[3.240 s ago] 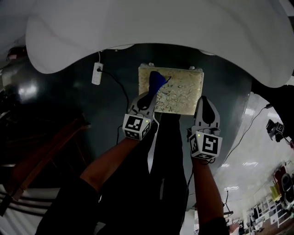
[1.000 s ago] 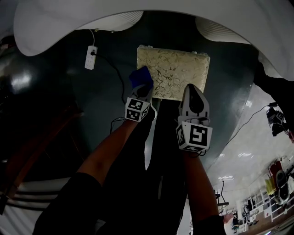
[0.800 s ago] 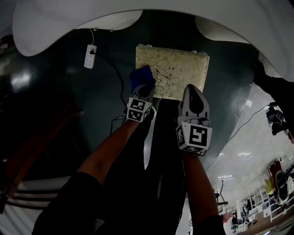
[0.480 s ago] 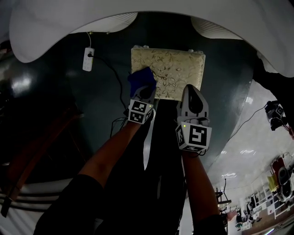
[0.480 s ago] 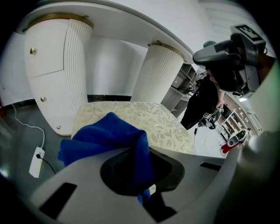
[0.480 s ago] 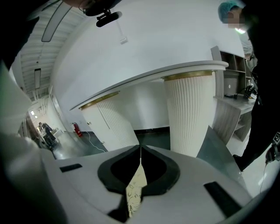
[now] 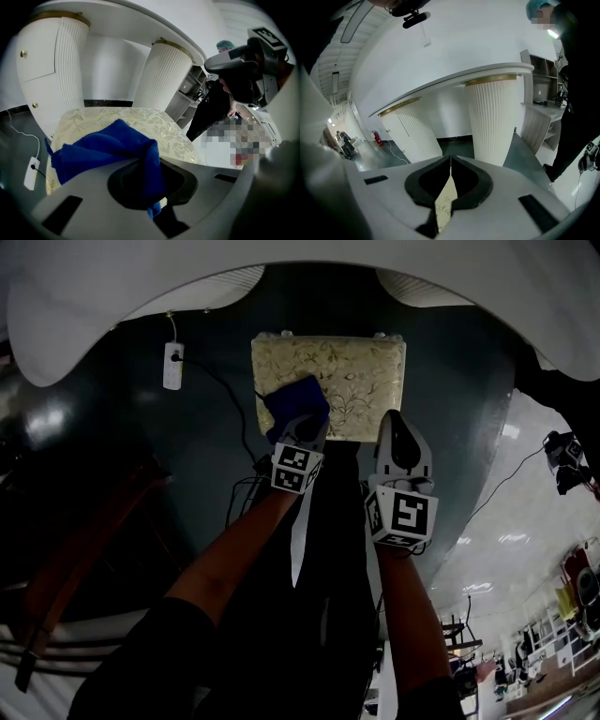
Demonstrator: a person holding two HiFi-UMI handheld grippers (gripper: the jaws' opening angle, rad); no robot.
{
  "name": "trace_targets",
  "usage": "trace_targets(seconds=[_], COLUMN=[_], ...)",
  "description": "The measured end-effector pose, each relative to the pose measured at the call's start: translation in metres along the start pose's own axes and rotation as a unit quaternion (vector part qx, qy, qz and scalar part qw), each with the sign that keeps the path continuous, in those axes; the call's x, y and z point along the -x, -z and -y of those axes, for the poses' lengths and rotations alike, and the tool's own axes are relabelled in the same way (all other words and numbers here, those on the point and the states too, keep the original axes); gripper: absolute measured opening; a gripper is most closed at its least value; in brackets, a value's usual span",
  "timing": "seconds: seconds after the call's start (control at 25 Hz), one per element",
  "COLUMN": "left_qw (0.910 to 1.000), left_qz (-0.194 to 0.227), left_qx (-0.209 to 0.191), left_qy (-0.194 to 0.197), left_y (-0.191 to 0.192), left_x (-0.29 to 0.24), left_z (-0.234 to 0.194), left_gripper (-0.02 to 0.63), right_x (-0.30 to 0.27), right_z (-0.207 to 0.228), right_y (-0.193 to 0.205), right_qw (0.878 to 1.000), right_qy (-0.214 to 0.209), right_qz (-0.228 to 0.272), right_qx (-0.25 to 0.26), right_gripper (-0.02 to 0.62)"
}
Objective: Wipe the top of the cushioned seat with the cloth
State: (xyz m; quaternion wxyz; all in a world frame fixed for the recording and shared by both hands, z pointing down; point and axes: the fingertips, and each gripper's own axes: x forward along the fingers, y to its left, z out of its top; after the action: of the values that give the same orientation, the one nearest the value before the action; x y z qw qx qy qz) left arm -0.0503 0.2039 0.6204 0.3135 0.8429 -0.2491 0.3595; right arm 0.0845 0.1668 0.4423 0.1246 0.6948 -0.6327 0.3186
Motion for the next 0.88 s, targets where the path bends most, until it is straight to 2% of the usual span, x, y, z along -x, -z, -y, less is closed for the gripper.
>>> trace_targets(seconds=[0.16,0.44,0.88], left_qw=[1.0,0.9987,0.9975], left_qz=[-0.003,-0.018,-0.027], left_qx=[-0.001,-0.031,-0.012], left_qy=[0.003,0.038,0.064], left_y=[-0.002,-0.004,-0.009], left_x=[-0.004,-0.018,-0.035], left_z=[0.005,0.034,0.062], left_gripper=[0.035,0.037,0.035], right_x=[-0.003,-0.003,-0.001], right_z=[0.009,0.018,0.03], right_y=[0.004,0.002,0.002], right_qw=[1.0,1.0,1.0], right_qy=[0.005,0.003,0.009], right_qz=[-0.002,0.0,0.002], right_qx=[-0.008,-0.009,-0.017], right_gripper=[0.038,0.038,0.038])
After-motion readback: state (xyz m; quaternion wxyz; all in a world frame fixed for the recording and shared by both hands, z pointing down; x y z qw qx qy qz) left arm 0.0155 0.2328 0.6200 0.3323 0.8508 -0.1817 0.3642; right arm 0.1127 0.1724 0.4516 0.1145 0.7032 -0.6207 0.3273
